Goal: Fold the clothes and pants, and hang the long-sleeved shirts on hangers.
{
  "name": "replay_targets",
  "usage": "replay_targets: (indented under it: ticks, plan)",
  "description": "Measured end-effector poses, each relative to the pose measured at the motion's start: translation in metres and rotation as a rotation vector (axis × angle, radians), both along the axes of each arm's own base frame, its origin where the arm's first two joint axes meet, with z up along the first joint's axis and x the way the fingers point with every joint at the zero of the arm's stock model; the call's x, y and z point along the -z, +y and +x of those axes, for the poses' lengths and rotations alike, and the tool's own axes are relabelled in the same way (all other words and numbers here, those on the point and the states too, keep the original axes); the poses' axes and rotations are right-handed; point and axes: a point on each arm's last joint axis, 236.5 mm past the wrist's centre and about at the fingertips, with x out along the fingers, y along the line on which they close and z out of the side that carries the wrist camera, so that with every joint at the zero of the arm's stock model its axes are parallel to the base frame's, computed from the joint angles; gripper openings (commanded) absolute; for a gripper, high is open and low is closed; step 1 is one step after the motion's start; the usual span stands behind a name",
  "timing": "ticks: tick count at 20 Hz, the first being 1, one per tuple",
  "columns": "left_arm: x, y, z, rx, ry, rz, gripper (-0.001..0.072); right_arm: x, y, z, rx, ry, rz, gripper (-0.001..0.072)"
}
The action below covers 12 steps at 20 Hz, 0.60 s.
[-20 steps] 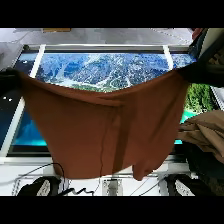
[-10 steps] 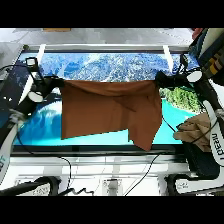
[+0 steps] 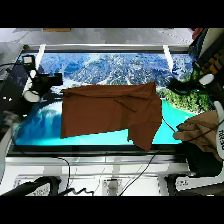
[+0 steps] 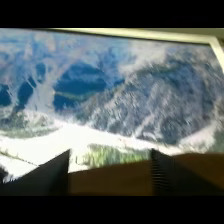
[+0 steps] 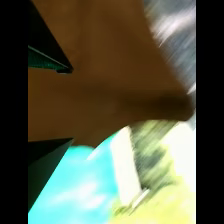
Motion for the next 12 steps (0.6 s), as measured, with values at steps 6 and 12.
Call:
replay_targets:
  ticks: [6, 12]
  plan:
    - [-0.011, 0.050, -0.075, -0.004, 0.158, -0.087, 0.0500, 0.040, -0.001, -0.113, -0.167, 0.325, 0.206, 0.0411]
    - [0.071, 0.081, -0.150, -0.107, 0.466, -0.318, 0.0715, 0.090, 0.047, -0.151, -0.217, 0.382, 0.338, 0.0411]
